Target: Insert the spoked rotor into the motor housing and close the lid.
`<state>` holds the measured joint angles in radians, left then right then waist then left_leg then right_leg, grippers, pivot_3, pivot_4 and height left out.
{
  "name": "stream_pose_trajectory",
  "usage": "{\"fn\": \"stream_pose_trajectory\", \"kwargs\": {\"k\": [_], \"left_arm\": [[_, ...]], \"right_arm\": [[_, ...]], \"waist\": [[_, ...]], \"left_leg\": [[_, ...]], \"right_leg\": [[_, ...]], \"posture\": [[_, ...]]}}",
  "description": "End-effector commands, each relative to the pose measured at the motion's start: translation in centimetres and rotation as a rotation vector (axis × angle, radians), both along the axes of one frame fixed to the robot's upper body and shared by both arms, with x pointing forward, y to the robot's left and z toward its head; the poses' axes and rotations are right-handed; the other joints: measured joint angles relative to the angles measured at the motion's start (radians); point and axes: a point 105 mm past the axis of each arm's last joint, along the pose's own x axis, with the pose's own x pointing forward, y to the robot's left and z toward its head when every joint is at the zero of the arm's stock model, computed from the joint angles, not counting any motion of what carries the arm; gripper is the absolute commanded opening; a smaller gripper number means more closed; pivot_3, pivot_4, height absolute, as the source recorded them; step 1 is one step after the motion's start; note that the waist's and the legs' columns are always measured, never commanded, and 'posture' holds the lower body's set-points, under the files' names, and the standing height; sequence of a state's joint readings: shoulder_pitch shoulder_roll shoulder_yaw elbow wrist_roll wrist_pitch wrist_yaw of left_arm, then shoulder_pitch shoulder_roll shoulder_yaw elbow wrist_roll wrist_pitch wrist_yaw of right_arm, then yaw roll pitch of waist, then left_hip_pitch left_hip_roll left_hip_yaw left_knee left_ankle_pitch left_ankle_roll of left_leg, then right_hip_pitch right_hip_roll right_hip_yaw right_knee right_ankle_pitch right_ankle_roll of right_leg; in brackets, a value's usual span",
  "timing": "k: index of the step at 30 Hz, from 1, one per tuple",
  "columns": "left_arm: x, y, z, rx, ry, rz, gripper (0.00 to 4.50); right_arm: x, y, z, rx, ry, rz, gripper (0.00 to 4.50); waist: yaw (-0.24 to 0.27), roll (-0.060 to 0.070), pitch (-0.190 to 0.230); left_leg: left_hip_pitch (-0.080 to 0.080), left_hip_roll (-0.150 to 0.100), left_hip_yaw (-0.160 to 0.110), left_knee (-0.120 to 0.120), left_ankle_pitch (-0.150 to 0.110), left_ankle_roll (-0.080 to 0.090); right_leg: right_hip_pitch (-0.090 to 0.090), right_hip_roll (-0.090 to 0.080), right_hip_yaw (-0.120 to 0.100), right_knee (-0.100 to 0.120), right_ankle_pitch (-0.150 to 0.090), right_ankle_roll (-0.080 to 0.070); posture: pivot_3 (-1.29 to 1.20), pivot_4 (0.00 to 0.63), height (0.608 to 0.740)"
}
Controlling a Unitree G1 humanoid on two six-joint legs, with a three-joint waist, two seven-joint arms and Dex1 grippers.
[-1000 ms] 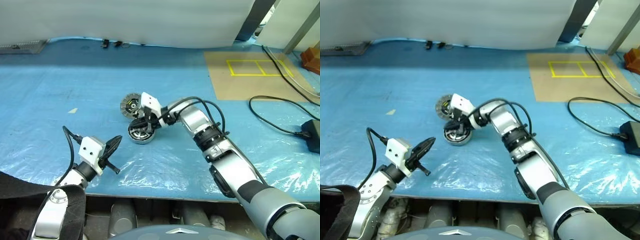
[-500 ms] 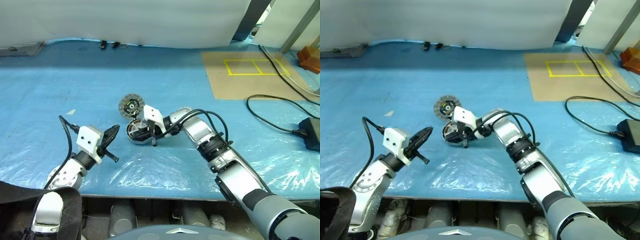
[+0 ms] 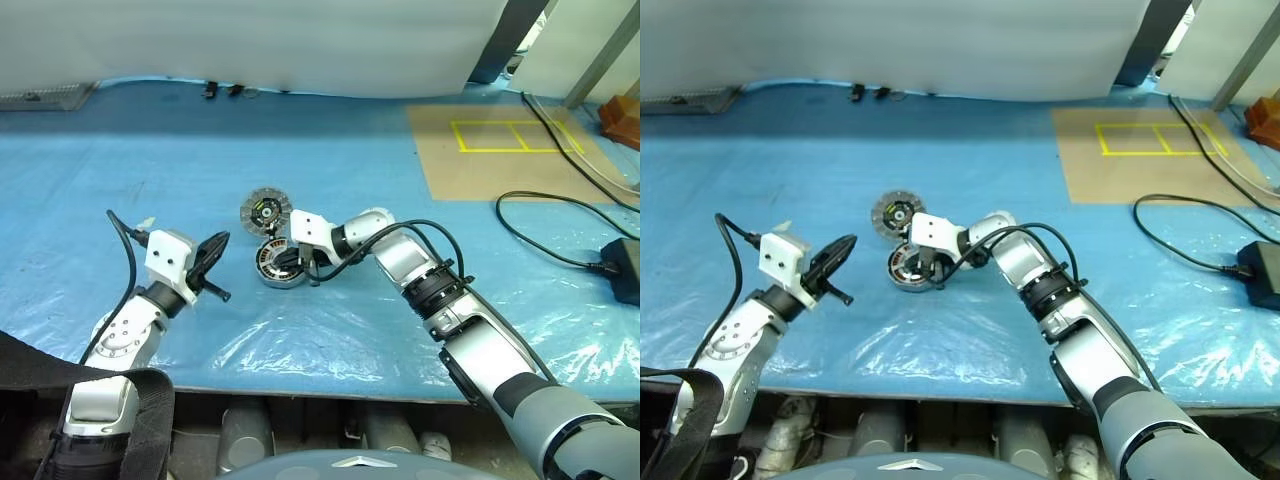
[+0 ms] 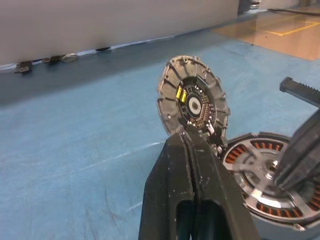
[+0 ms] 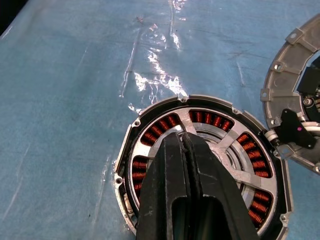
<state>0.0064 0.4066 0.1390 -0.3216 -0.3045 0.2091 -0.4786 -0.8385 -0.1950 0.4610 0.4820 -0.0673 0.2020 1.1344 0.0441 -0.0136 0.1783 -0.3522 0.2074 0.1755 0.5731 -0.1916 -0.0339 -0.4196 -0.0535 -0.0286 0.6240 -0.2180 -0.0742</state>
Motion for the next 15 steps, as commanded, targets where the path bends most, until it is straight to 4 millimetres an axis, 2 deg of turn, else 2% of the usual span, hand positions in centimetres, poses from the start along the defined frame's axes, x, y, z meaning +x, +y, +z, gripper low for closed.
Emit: {"fn": "stream_pose_trajectory", "kwargs": {"k": [1, 3, 5, 12, 15], "left_arm": [[1.1, 0.7, 1.1, -0.005, -0.032, 0.001, 0.0], [2.1, 0.9, 1.4, -0.011, -0.034, -0.012, 0.0], [3.3, 1.0, 1.5, -0.005, -0.027, -0.03, 0.0], [8.0, 2.3, 2.0, 0.022, 0.025, -0.046, 0.0], [9.9, 1.7, 2.2, 0.002, 0.047, -0.098, 0.0]], "right_arm": [[0.1, 0.5, 2.7, 0.119, 0.02, -0.014, 0.04], [-0.8, 0.9, 4.8, 0.235, 0.09, 0.025, 0.04], [-1.8, 0.9, 6.0, 0.288, 0.139, 0.062, 0.04], [-4.7, -0.5, 7.4, 0.304, 0.242, 0.125, 0.04], [-5.4, -1.5, 7.4, 0.288, 0.265, 0.115, 0.04]], "waist": [[0.0, 0.0, 0.0], [0.0, 0.0, 0.0], [0.001, 0.0, 0.0], [0.006, 0.0, 0.0], [0.013, 0.0, 0.0]], "left_leg": [[-0.001, 0.0, 0.0, 0.0, 0.0, 0.0], [-0.001, 0.0, 0.0, 0.0, 0.0, 0.0], [-0.003, 0.0, 0.0, 0.0, 0.0, 0.0], [-0.007, -0.001, -0.001, 0.0, 0.0, 0.0], [-0.007, -0.002, -0.002, 0.0, 0.003, -0.004]], "right_leg": [[0.0, 0.0, 0.0, 0.0, 0.0, 0.0], [0.0, 0.0, 0.0, 0.0, 0.0, 0.0], [-0.002, 0.0, 0.0, 0.0, 0.0, 0.0], [-0.004, 0.001, -0.001, -0.001, 0.0, 0.0], [-0.004, 0.001, -0.001, 0.0, 0.0, 0.0]], "posture": [[0.0, 0.15, 0.74], [0.0, 0.15, 0.74], [0.0, 0.15, 0.74], [0.0, 0.15, 0.74], [0.0, 0.15, 0.74]]}}
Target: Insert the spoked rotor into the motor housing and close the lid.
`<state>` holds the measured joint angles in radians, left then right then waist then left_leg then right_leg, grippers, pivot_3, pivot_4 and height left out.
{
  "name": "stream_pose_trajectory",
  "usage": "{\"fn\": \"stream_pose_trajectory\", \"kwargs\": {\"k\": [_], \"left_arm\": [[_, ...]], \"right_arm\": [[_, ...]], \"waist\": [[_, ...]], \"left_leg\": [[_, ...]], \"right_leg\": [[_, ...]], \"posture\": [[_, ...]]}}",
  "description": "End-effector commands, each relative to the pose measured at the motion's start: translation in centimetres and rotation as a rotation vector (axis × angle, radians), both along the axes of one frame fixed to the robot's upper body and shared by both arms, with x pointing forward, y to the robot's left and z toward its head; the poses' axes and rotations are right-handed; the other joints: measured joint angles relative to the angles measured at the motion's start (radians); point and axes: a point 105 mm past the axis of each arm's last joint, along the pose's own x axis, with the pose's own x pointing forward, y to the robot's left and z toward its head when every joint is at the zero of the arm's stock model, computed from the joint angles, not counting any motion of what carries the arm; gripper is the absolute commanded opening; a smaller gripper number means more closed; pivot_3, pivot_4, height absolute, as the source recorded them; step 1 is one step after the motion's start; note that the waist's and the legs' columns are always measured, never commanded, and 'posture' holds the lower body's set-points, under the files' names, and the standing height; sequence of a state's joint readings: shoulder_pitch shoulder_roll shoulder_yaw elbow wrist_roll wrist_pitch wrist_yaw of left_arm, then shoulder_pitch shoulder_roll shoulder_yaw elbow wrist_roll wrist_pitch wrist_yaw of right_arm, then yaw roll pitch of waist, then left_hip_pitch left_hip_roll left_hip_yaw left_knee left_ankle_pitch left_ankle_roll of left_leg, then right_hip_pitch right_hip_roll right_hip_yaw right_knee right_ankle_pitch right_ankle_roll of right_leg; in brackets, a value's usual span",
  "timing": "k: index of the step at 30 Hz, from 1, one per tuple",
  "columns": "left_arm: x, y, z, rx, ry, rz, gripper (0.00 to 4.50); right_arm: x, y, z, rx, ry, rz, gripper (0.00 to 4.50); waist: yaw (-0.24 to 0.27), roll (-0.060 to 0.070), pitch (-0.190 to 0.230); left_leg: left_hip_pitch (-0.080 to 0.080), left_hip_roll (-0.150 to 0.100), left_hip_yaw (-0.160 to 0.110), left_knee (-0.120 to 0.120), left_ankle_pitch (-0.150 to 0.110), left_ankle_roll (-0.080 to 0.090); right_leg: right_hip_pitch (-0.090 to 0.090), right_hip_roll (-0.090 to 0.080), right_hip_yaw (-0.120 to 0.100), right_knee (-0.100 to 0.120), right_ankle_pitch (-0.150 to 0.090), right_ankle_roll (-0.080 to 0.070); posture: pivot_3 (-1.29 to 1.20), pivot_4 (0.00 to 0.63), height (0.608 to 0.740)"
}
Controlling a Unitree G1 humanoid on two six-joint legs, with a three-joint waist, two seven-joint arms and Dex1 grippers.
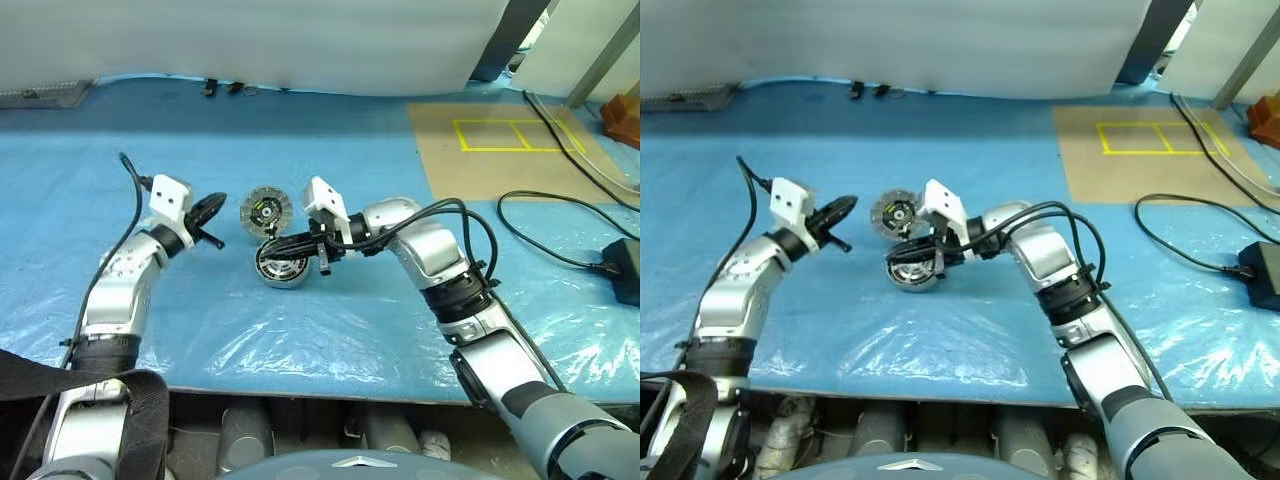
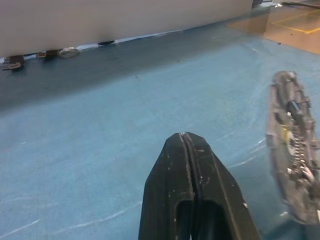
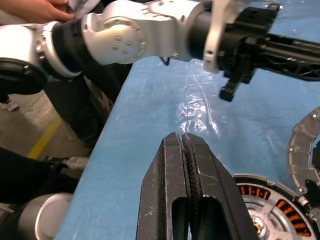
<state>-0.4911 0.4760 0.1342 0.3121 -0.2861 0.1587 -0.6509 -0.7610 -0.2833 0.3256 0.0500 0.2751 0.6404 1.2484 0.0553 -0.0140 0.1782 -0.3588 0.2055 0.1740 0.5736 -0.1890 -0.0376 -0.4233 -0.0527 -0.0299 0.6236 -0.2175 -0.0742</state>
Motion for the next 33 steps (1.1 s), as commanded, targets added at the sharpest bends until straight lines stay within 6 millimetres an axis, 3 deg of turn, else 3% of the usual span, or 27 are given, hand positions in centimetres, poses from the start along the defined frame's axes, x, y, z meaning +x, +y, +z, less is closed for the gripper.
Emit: {"fn": "stream_pose_trajectory", "kwargs": {"k": [1, 6, 11, 15, 25, 29, 33], "left_arm": [[1.5, -0.8, 1.0, -0.015, -0.014, -0.07, 0.0], [3.0, -4.5, 1.2, -0.074, 0.091, -0.296, 0.0], [2.9, -7.8, 1.9, -0.125, 0.199, -0.516, 0.0], [2.4, -8.7, 1.9, -0.106, 0.262, -0.615, 0.0], [-1.5, -11.7, 2.0, -0.016, 0.354, -0.894, 0.0], [-2.6, -11.8, 0.1, 0.167, 0.361, -0.886, 0.0], [-3.7, -12.1, -1.1, 0.235, 0.341, -0.867, 0.0]], "right_arm": [[-1.3, -0.6, 1.3, 0.028, 0.0, 0.029, 0.04], [-2.1, -2.7, 1.7, 0.008, 0.061, -0.005, 0.04], [-2.4, -4.1, 2.1, 0.003, 0.096, -0.065, 0.04], [-2.7, -4.5, 2.0, 0.008, 0.108, -0.096, 0.04], [-4.4, -6.4, 3.3, 0.042, 0.253, -0.059, 0.04], [-3.5, -6.3, 4.1, 0.081, 0.247, -0.075, 0.04], [-1.8, -5.4, 5.1, 0.16, 0.213, -0.126, 0.04]], "waist": [[0.006, 0.0, 0.0], [0.025, 0.0, 0.0], [0.039, 0.0, 0.0], [0.042, 0.0, 0.0], [0.047, 0.0, 0.0], [0.044, 0.0, 0.0], [0.041, 0.0, 0.0]], "left_leg": [[0.0, 0.0, 0.0, 0.0, 0.0, 0.0], [-0.001, 0.0, 0.0, 0.0, 0.0, -0.001], [-0.002, -0.001, 0.0, -0.001, 0.0, -0.001], [-0.002, -0.001, 0.0, -0.001, 0.0, -0.001], [-0.006, 0.0, -0.002, -0.001, 0.0, -0.001], [-0.007, 0.001, -0.002, -0.002, 0.0, -0.001], [-0.006, 0.001, -0.001, -0.002, 0.0, -0.001]], "right_leg": [[0.0, 0.0, 0.0, 0.0, 0.0, 0.0], [0.0, 0.0, 0.0, -0.001, 0.0, 0.0], [-0.001, 0.0, -0.001, -0.001, 0.0, 0.0], [-0.001, 0.0, -0.001, -0.002, 0.0, 0.0], [-0.001, -0.001, -0.005, -0.004, 0.0, 0.0], [-0.001, -0.001, -0.005, -0.004, 0.0, 0.0], [-0.001, -0.001, -0.005, -0.004, 0.0, 0.0]], "posture": [[0.0, 0.15, 0.74], [0.0, 0.15, 0.74], [0.0, 0.15, 0.74], [0.0, 0.15, 0.74], [0.0, 0.15, 0.74], [0.0, 0.15, 0.74], [0.0, 0.15, 0.74]]}}
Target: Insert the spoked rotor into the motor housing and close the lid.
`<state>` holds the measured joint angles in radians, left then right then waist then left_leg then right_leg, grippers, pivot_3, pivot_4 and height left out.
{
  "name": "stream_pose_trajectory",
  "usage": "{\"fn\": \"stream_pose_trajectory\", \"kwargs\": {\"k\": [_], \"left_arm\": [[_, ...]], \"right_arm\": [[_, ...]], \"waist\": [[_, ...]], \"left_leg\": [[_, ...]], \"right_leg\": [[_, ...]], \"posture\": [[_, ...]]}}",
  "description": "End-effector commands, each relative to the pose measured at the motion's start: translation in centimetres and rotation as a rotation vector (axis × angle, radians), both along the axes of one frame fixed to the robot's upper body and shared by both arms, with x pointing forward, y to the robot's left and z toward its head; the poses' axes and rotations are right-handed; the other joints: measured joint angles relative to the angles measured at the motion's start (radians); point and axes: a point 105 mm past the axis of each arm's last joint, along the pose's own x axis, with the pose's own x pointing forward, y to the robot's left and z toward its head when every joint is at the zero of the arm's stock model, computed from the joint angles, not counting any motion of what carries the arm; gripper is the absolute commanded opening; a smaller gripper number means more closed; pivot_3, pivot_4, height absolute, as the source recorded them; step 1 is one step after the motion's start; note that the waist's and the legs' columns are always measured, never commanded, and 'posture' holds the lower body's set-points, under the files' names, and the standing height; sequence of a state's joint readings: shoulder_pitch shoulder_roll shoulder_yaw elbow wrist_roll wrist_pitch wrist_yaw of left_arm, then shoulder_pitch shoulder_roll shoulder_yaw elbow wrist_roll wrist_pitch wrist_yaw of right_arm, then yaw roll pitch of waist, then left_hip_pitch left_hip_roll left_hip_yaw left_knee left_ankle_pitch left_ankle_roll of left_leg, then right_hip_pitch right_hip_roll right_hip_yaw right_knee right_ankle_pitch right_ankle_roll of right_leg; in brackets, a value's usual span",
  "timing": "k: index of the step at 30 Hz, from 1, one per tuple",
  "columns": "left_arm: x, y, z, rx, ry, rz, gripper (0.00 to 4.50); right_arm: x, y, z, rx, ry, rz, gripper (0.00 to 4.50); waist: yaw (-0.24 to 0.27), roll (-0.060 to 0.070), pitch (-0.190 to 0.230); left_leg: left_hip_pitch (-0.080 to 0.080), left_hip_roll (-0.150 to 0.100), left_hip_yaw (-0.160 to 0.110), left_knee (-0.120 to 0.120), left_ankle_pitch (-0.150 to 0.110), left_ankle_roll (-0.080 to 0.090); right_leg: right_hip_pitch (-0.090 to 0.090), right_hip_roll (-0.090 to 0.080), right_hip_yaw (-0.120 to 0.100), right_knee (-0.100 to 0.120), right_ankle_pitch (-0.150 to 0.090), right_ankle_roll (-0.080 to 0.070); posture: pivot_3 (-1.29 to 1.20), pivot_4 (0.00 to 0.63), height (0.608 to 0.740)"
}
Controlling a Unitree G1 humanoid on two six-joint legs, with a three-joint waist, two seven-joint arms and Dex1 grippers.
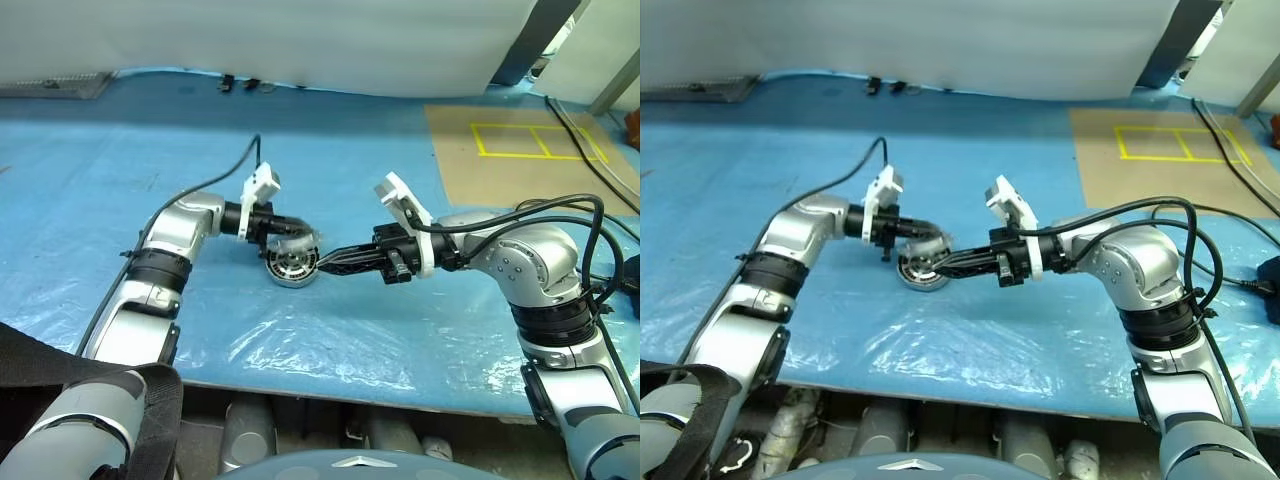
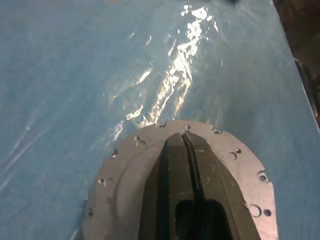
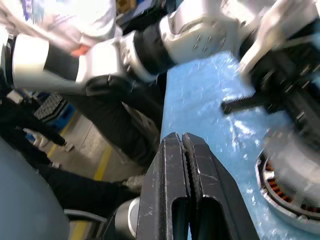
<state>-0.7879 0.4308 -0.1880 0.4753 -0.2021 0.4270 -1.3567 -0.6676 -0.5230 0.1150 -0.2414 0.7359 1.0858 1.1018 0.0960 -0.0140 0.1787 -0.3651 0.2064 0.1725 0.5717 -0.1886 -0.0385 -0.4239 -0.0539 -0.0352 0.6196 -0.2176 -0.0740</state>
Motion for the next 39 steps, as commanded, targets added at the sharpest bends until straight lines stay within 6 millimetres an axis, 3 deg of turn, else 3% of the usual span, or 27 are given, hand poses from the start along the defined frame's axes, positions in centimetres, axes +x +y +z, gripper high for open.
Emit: {"fn": "stream_pose_trajectory", "kwargs": {"k": [1, 6, 11, 16, 20, 23, 26, 31, 39], "left_arm": [[-0.6, -0.3, 0.3, 0.029, -0.095, 0.013, 0.0], [-0.4, 0.0, 0.0, -0.011, -0.321, 0.123, 0.0], [-1.5, 0.9, -0.4, -0.017, -0.402, 0.172, 0.0], [-2.0, 3.7, 2.9, -0.226, -0.444, 0.391, 0.0], [-4.2, 6.2, 3.4, -0.266, -0.464, 0.498, 0.0], [-5.9, 7.0, 2.9, -0.281, -0.448, 0.555, 0.0], [-8.1, 7.4, 1.3, -0.27, -0.408, 0.613, 0.0], [-10.1, 7.9, -0.5, -0.257, -0.351, 0.71, 0.0], [-10.4, 9.0, -0.5, -0.256, -0.362, 0.797, 0.0]], "right_arm": [[1.4, 0.8, 2.1, 0.083, -0.084, -0.051, 0.04], [2.4, 2.1, 2.1, 0.117, -0.097, -0.086, 0.04], [3.6, 3.3, 1.6, 0.129, -0.122, -0.131, 0.04], [5.8, 4.7, 0.8, 0.098, -0.172, -0.215, 0.04], [6.4, 5.6, -0.7, 0.031, -0.218, -0.218, 0.04], [6.1, 5.9, -1.4, 0.001, -0.231, -0.178, 0.65], [6.0, 6.0, -2.1, -0.041, -0.256, -0.14, 1.63], [6.4, 5.7, -3.8, -0.132, -0.296, -0.119, 3.37], [6.7, 5.6, -6.7, -0.246, -0.328, -0.089, 3.37]], "waist": [[0.0, 0.0, 0.0], [0.0, 0.0, 0.0], [-0.004, 0.0, 0.0], [-0.01, 0.001, 0.001], [-0.022, 0.001, 0.001], [-0.026, 0.001, 0.001], [-0.03, 0.001, 0.001], [-0.028, 0.002, 0.001], [-0.029, 0.002, 0.001]], "left_leg": [[0.0, 0.0, 0.0, 0.0, 0.0, 0.0], [-0.001, 0.0, 0.0, 0.0, 0.0, 0.0], [-0.002, 0.0, 0.0, -0.001, 0.0, 0.0], [-0.001, 0.0, 0.0, 0.0, 0.0, 0.0], [-0.002, 0.0, 0.0, -0.001, 0.0, 0.0], [-0.002, 0.0, 0.0, -0.002, 0.0, 0.0], [-0.003, 0.001, 0.0, -0.003, 0.0, 0.0], [-0.001, 0.001, 0.001, -0.004, 0.0, 0.0], [0.0, 0.001, 0.001, -0.004, 0.0, 0.0]], "right_leg": [[0.0, 0.0, 0.0, 0.0, 0.0, 0.0], [0.0, -0.001, -0.001, -0.001, 0.0, 0.0], [-0.001, 0.0, -0.001, -0.002, 0.0, 0.0], [-0.001, 0.0, -0.002, -0.001, 0.0, 0.0], [-0.001, 0.0, -0.002, -0.002, 0.0, 0.0], [-0.002, 0.0, -0.002, -0.004, 0.0, 0.0], [-0.002, 0.0, -0.002, -0.005, 0.0, 0.0], [-0.002, 0.0, -0.002, -0.005, 0.0, 0.0], [-0.001, 0.0, -0.001, -0.005, 0.0, 0.0]], "posture": [[0.0, 0.15, 0.74], [0.0, 0.15, 0.74], [0.0, 0.15, 0.74], [0.0, 0.15, 0.74], [0.0, 0.15, 0.74], [0.0, 0.15, 0.74], [0.0, 0.15, 0.74], [0.0, 0.15, 0.74], [0.0, 0.15, 0.74]]}}
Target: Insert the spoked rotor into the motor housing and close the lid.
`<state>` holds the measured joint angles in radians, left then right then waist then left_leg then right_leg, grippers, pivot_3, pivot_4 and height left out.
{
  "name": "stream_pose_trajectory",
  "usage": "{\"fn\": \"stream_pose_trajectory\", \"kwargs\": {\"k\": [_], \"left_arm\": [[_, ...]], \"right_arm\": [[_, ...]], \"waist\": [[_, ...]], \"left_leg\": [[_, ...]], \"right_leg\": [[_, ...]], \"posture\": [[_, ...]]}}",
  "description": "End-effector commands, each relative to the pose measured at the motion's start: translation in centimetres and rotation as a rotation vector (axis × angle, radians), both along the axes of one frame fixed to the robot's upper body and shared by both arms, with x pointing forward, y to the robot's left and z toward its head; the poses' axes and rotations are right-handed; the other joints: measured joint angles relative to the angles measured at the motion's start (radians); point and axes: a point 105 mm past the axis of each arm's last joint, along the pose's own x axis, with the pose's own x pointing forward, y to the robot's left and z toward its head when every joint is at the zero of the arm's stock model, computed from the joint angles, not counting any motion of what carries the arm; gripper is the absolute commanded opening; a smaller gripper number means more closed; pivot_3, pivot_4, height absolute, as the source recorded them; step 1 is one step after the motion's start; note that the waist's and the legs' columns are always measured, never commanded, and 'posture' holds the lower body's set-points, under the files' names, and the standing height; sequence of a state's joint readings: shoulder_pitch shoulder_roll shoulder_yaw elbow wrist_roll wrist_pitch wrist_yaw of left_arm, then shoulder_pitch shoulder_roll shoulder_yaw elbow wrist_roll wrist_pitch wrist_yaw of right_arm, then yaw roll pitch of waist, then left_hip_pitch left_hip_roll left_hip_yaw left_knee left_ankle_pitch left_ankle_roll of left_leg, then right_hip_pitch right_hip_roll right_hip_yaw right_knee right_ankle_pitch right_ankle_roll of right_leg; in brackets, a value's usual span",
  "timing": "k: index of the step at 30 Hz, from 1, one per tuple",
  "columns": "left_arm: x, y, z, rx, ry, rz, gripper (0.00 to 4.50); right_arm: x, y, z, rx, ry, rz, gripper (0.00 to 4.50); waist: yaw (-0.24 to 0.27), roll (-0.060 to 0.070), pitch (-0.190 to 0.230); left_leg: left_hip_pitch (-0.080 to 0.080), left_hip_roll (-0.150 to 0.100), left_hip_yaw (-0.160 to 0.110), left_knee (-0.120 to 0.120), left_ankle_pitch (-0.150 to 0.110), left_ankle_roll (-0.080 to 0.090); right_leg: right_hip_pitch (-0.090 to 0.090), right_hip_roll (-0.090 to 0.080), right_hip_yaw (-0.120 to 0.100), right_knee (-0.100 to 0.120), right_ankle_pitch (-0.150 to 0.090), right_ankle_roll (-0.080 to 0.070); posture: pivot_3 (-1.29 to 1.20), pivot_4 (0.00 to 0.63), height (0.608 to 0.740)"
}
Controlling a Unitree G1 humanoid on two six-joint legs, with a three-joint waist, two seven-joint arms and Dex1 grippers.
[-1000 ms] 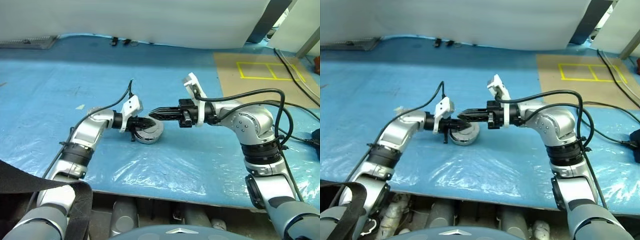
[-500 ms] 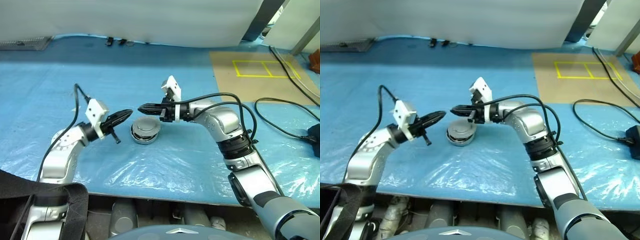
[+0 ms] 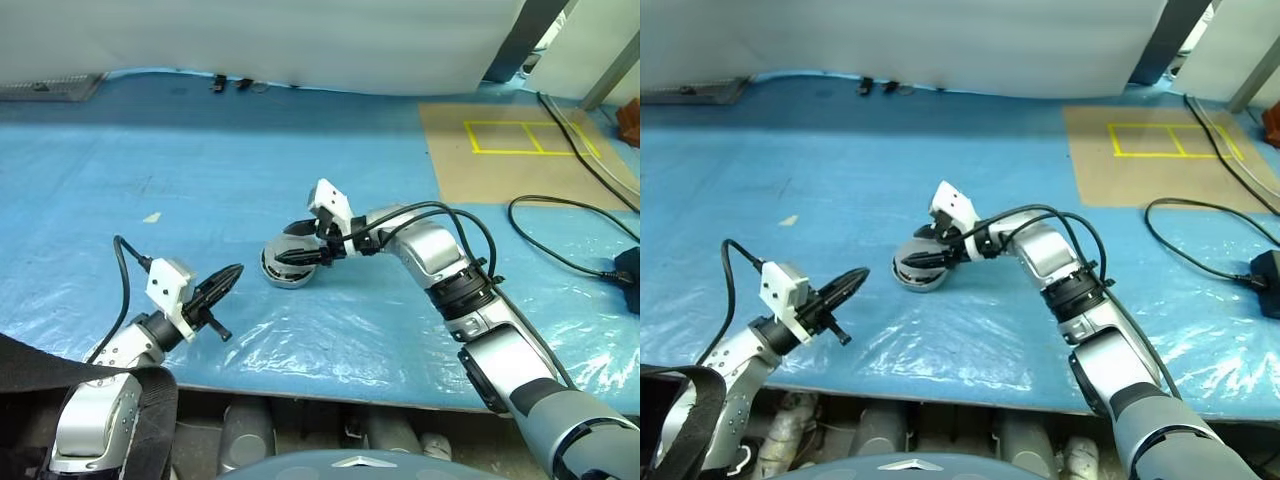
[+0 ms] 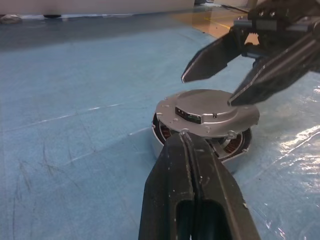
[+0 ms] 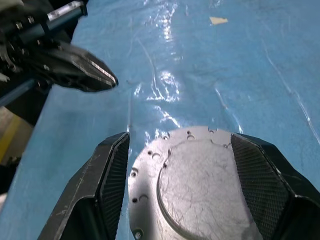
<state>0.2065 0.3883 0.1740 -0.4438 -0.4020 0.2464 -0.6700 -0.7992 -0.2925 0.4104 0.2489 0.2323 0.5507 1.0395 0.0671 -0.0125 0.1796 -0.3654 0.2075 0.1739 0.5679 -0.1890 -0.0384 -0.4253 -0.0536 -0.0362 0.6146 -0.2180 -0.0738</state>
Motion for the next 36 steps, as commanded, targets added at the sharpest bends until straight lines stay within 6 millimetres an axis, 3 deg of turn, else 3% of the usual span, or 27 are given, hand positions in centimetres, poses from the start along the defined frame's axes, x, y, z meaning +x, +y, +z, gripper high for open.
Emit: {"fn": "stream_pose_trajectory", "kwargs": {"k": [1, 6, 8, 15, 16, 20, 27, 33, 36], "left_arm": [[-0.3, 0.6, 1.2, 0.008, -0.056, 0.032, 0.0], [-0.7, 0.7, 0.7, 0.009, -0.038, 0.045, 0.0], [-0.8, 0.7, 0.6, 0.007, -0.033, 0.047, 0.0], [-0.8, 1.1, 0.7, 0.009, -0.036, 0.063, 0.0], [-0.8, 1.1, 0.7, 0.01, -0.035, 0.064, 0.0], [-0.6, 1.3, 0.7, 0.011, -0.039, 0.076, 0.0], [-0.4, 0.7, 0.4, -0.001, -0.041, 0.078, 0.0], [-0.4, 0.6, 0.3, -0.003, -0.042, 0.085, 0.0], [-0.5, 0.7, 0.2, -0.003, -0.041, 0.091, 0.0]], "right_arm": [[0.2, 0.1, -0.5, -0.032, -0.031, 0.012, 3.37], [0.3, 0.7, -1.3, -0.047, -0.023, 0.019, 3.2], [0.1, 0.9, -1.6, -0.056, -0.021, 0.035, 2.78], [0.0, 0.8, -2.2, -0.091, -0.064, 0.058, 0.21], [-0.1, 0.7, -2.1, -0.09, -0.068, 0.062, 0.01], [0.7, 0.5, -0.7, -0.059, -0.094, 0.034, 0.01], [1.4, 0.1, 0.5, -0.06, -0.138, 0.019, 2.33], [1.7, 0.2, -0.2, -0.087, -0.141, 0.005, 4.38], [1.4, 0.5, -0.6, -0.09, -0.126, 0.021, 4.38]], "waist": [[0.0, 0.0, 0.0], [-0.007, 0.0, 0.0], [-0.013, 0.0, 0.0], [-0.02, 0.0, 0.0], [-0.021, 0.0, 0.0], [-0.022, 0.0, 0.0], [-0.023, 0.0, 0.0], [-0.023, 0.0, 0.0], [-0.023, 0.0, 0.0]], "left_leg": [[0.0, 0.0, 0.0, 0.0, 0.0, 0.0], [0.001, 0.0, 0.0, 0.0, 0.0, 0.0], [0.001, 0.0, 0.001, 0.0, 0.0, 0.0], [0.002, 0.0, 0.001, 0.001, -0.001, 0.002], [0.002, 0.0, 0.001, 0.001, -0.001, 0.002], [0.002, 0.0, 0.001, 0.001, -0.001, 0.002], [0.002, 0.0, 0.001, 0.003, -0.002, 0.004], [0.002, 0.0, 0.001, 0.003, -0.002, 0.004], [0.002, 0.0, 0.001, 0.003, -0.002, 0.004]], "right_leg": [[0.0, 0.0, 0.0, 0.0, 0.0, 0.0], [0.0, 0.0, 0.0, 0.0, 0.0, 0.0], [0.0, 0.0, 0.001, 0.001, 0.0, 0.0], [0.001, 0.0, 0.001, 0.002, 0.0, 0.0], [0.001, 0.0, 0.001, 0.002, 0.0, 0.0], [0.001, 0.0, 0.001, 0.002, 0.0, 0.0], [0.001, 0.0, 0.001, 0.004, 0.0, 0.0], [0.001, 0.0, 0.001, 0.004, 0.0, 0.0], [0.001, 0.0, 0.001, 0.005, 0.0, 0.0]], "posture": [[0.0, 0.15, 0.74], [0.0, 0.15, 0.74], [0.0, 0.15, 0.74], [0.0, 0.15, 0.74], [0.0, 0.15, 0.74], [0.0, 0.15, 0.74], [0.0, 0.15, 0.74], [0.0, 0.15, 0.74], [0.0, 0.15, 0.74]]}}
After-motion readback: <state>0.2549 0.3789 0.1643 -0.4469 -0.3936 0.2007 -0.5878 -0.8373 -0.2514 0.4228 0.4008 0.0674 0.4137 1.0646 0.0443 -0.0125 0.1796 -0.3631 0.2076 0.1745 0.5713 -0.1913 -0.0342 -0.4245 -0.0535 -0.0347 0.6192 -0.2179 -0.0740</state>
